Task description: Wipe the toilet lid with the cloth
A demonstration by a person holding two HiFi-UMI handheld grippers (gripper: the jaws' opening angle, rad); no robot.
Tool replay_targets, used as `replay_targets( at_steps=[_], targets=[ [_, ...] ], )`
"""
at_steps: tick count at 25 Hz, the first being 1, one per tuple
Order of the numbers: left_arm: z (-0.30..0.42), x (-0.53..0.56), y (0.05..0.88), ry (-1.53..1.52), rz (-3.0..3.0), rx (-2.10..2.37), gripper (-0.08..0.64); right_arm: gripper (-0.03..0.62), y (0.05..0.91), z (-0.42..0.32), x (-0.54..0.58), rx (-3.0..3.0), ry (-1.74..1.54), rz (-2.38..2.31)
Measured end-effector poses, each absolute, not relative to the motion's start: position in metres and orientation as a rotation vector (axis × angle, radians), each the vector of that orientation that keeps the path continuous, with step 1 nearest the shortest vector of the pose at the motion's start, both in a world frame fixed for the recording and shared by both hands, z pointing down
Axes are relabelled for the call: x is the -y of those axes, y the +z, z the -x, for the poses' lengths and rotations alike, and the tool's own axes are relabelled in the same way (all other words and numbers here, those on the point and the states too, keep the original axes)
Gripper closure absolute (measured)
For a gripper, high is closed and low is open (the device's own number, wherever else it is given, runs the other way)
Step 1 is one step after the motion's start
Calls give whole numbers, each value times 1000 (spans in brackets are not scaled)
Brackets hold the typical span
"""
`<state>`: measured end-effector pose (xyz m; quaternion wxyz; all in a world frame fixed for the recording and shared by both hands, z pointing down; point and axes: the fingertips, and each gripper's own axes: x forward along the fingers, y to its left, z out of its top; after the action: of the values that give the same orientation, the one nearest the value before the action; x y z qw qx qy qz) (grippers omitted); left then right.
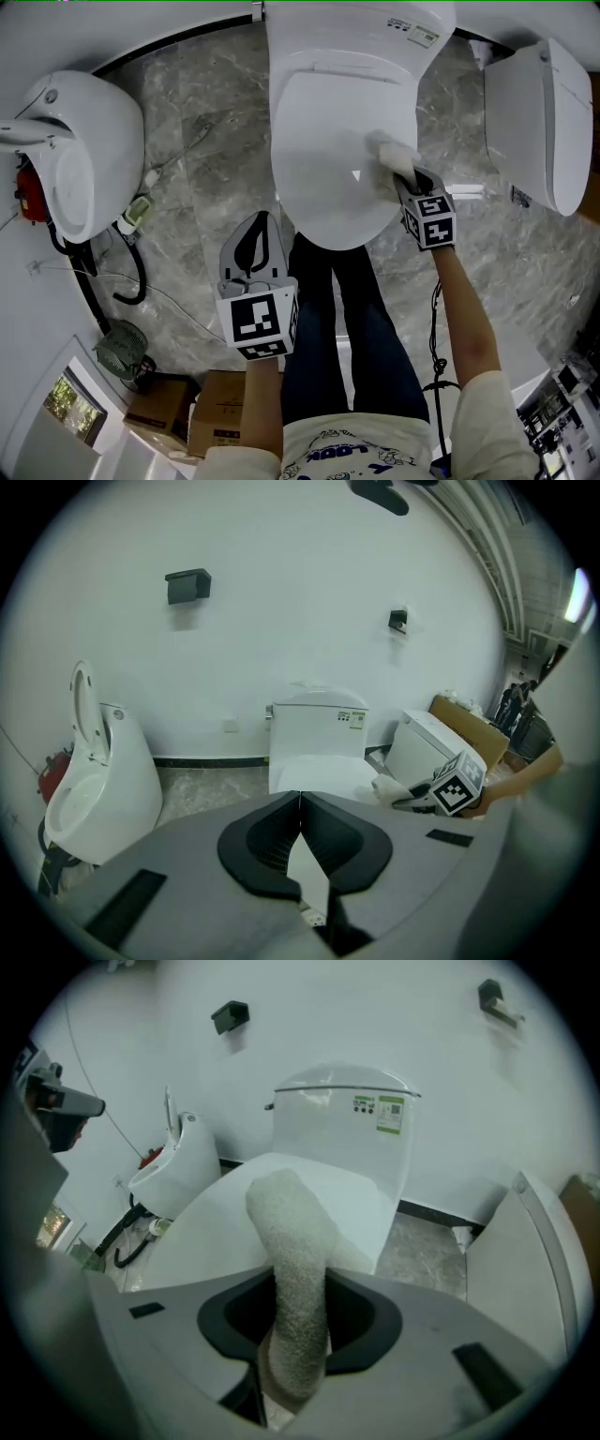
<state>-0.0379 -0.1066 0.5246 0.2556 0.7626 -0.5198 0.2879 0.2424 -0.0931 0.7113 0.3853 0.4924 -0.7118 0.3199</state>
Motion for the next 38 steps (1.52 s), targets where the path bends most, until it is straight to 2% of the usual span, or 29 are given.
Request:
replay_targets(
  at_steps=[10,20,28,38],
  targets=[
    [74,95,508,728,-2016,1498,555,474,660,-116,100,2079,764,-1093],
    [129,77,510,689,-1913,1590,555,474,668,-3,78,2165,668,-804],
    [159,63,522,670,-1851,1626,555,474,701,40,45,2118,532,-532],
    [167,60,536,676,-1829,1617,555,472,741,44,24,2006,499,-411]
  ],
)
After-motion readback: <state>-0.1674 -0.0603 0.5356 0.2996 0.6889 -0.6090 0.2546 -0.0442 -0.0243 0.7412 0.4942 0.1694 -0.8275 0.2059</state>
